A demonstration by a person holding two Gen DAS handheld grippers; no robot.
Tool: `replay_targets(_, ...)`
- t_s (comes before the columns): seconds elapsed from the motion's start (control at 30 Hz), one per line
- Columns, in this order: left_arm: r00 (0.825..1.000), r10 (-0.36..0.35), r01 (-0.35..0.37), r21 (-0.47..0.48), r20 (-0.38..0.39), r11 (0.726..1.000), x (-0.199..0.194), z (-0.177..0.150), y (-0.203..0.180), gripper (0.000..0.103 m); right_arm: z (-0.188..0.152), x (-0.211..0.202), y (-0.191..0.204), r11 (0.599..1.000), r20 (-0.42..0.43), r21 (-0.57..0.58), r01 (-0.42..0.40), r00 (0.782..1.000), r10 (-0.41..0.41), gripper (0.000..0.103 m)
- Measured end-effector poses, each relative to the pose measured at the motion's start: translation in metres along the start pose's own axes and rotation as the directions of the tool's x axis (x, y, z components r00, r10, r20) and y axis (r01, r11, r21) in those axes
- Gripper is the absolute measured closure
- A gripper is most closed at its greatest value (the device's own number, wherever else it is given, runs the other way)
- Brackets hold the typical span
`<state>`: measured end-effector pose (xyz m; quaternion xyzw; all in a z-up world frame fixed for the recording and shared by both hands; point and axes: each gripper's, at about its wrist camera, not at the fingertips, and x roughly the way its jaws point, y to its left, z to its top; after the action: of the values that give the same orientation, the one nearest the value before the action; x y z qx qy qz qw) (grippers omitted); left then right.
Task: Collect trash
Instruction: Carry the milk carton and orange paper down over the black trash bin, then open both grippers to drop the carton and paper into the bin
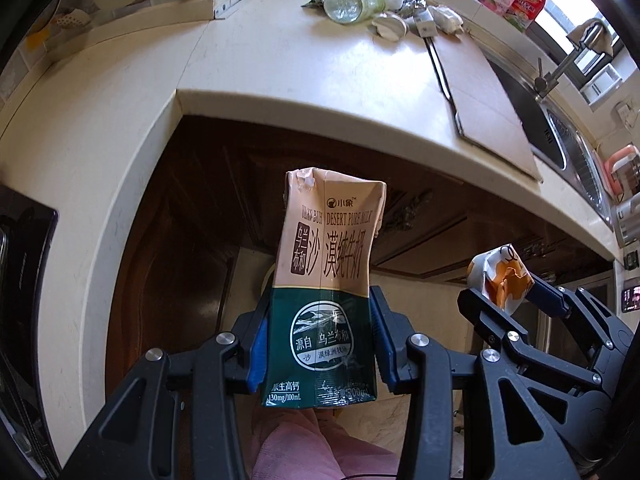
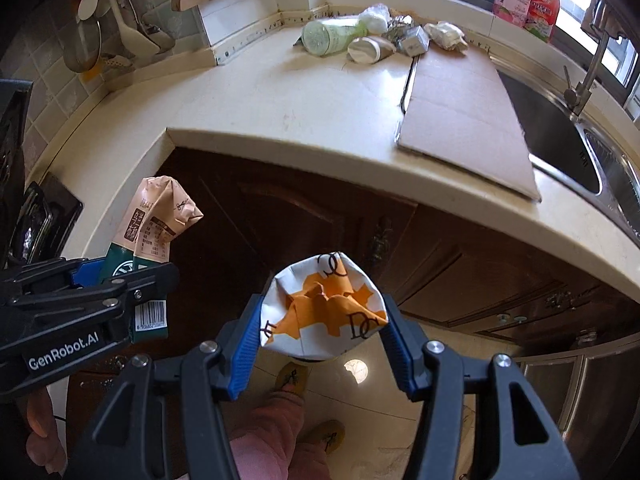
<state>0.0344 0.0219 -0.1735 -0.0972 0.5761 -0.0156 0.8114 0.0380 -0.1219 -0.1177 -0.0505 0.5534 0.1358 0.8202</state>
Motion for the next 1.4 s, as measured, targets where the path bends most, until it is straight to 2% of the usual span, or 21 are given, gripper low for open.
replay_targets(0.23, 0.998, -0.025, 0.027, 0.026, -0.052, 0.999, 0.055, -0.024, 0.005, 0.061, -0.03, 0.048, -0.003, 0.999, -0.018, 0.01, -0.051, 0.999, 0.051, 0.046)
replay_targets(0.47, 0.993, -0.069, 0.077, 0.073, -0.097, 0.994, 0.132, -0.036, 0.01, 0.061, -0.058, 0.13, -0.012, 0.997, -0.116, 0.03, -0.07, 0.991, 0.073, 0.046)
replay_targets(0.63, 0.986, -0.088, 0.102, 0.097, -0.14, 0.99, 0.192, -0.04, 0.016, 0.061, -0.072, 0.186, -0.024, 0.992, -0.175, 0.086, -0.092, 0.979, 0.106, 0.046)
replay_targets(0.9, 0.982, -0.061, 0.086, 0.134, -0.181, 0.987, 0.265, -0.036, 0.024, 0.061, -0.088, 0.262, -0.031, 0.993, -0.201, 0.068, -0.094, 0.974, 0.106, 0.045)
replay_targets(1.07, 0.981, -0.054, 0.084, 0.158, -0.185, 0.984, 0.286, -0.038, 0.023, 0.058, -0.092, 0.295, -0.034, 0.99, -0.22, 0.081, -0.119, 0.966, 0.135, 0.046)
replay_targets(1.13, 0.977, -0.072, 0.104, 0.152, -0.202, 0.983, 0.289, -0.037, 0.03, 0.043, -0.091, 0.303, -0.033, 0.987, -0.229, 0.086, -0.138, 0.961, 0.155, 0.045)
replay_targets(1.2, 0.976, -0.089, 0.12, 0.145, -0.2, 0.982, 0.293, -0.038, 0.036, 0.039, -0.091, 0.308, -0.032, 0.985, -0.232, 0.087, -0.152, 0.958, 0.168, 0.043)
replay_targets(1.4, 0.977, -0.084, 0.111, 0.13, -0.195, 0.985, 0.296, -0.034, 0.039, 0.039, -0.09, 0.309, -0.032, 0.984, -0.24, 0.085, -0.157, 0.955, 0.173, 0.039)
